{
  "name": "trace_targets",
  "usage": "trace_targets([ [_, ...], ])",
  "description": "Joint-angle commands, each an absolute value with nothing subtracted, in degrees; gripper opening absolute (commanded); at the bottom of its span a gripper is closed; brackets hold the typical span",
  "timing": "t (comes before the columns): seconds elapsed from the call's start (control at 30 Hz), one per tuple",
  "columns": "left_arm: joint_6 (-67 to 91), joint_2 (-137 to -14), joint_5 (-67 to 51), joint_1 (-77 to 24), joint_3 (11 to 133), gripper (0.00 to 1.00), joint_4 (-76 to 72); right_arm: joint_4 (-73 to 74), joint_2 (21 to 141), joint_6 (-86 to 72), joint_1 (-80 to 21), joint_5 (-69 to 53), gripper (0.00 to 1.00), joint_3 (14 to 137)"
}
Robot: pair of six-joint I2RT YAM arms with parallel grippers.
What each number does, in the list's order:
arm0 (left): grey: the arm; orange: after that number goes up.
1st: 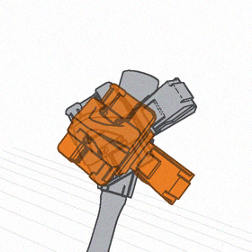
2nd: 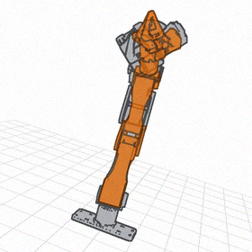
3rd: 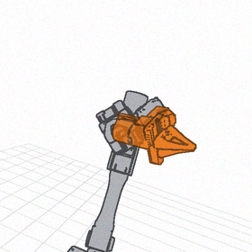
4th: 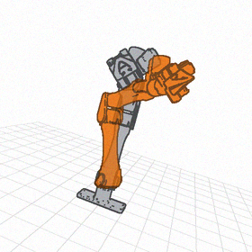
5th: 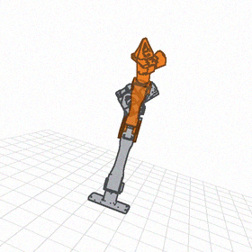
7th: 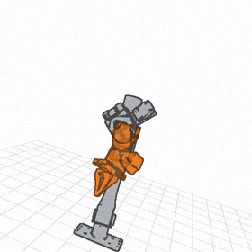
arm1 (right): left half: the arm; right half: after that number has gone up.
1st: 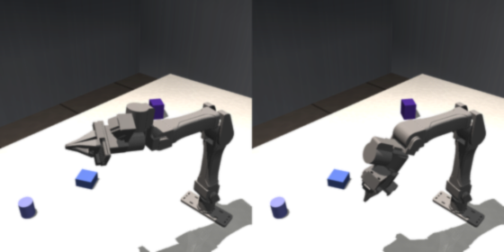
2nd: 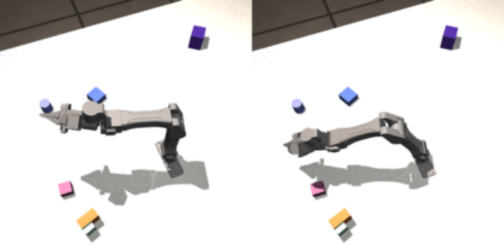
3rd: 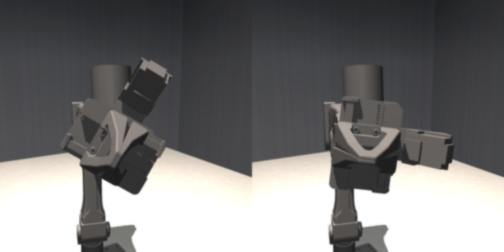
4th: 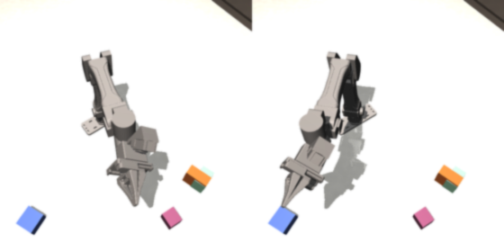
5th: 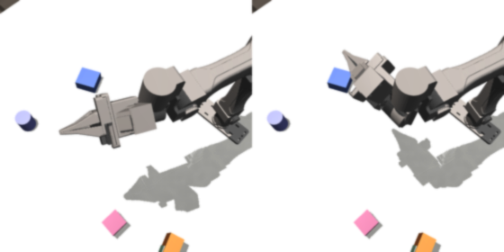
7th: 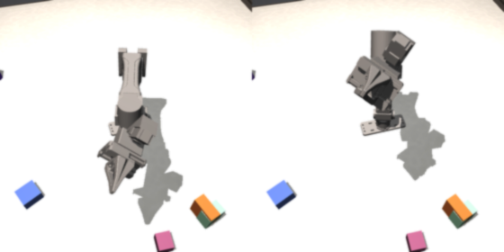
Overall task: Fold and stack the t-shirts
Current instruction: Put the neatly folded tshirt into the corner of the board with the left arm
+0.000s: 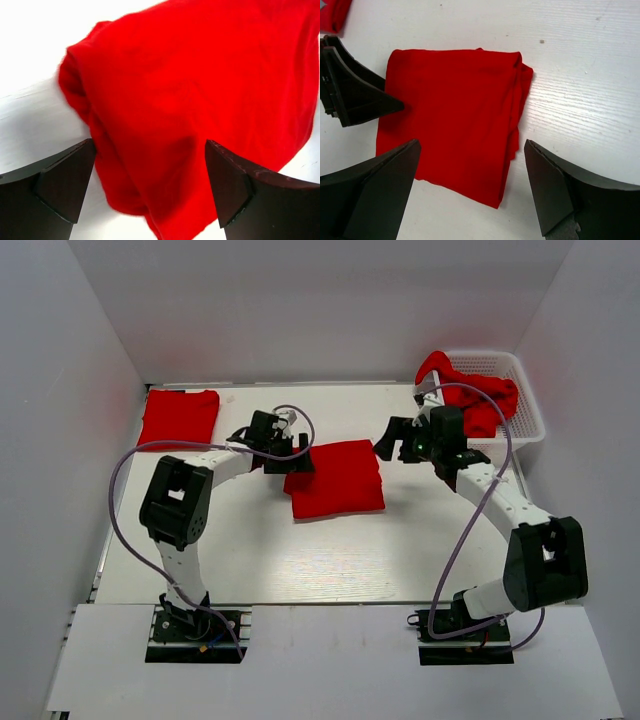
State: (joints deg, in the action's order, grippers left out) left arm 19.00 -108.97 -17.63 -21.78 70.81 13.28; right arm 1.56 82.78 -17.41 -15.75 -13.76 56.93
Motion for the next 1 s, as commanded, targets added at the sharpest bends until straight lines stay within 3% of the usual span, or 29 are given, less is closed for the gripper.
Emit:
trace_targets([
  [0.0, 17.58, -111.09, -21.45, -23.29, 70.4, 1.0, 10.99, 2.63, 79.72, -15.91, -15.38, -10.99, 0.9, 55.81],
  [0.07, 16.0, -113.46, -21.45, -23.29, 71.1, 0.98, 12.47, 2.81, 78.93, -15.82, -15.47, -10.55, 0.9, 55.11],
  [0.3, 15.29, -116.63, -19.42, -26.1, 73.04, 0.77, 16.08, 3.25, 77.61, -15.73, -15.21, -9.58, 0.9, 53.62],
  [0.43, 15.29, -118.74, -20.74, -27.24, 76.1, 0.44, 16.61, 3.34, 77.08, -15.65, -15.29, -8.97, 0.9, 52.91],
  [0.5, 15.29, -119.44, -22.23, -27.25, 76.81, 0.36, 16.08, 3.08, 76.55, -15.82, -15.21, -8.27, 0.9, 52.74],
  [0.63, 15.91, -121.82, -24.08, -27.25, 79.8, 0.0, 15.47, 3.6, 75.41, -15.82, -14.86, -6.33, 0.9, 51.68],
  [0.83, 15.39, -117.43, -30.49, -25.49, 78.58, 0.0, 8.54, 3.34, 73.39, -16.08, -14.42, -3.52, 0.9, 49.84],
  [0.97, 12.58, -111.54, -27.78, -25.49, 78.05, 0.0, 5.28, 2.11, 72.6, -16.44, -14.15, -3.6, 0.9, 48.35],
])
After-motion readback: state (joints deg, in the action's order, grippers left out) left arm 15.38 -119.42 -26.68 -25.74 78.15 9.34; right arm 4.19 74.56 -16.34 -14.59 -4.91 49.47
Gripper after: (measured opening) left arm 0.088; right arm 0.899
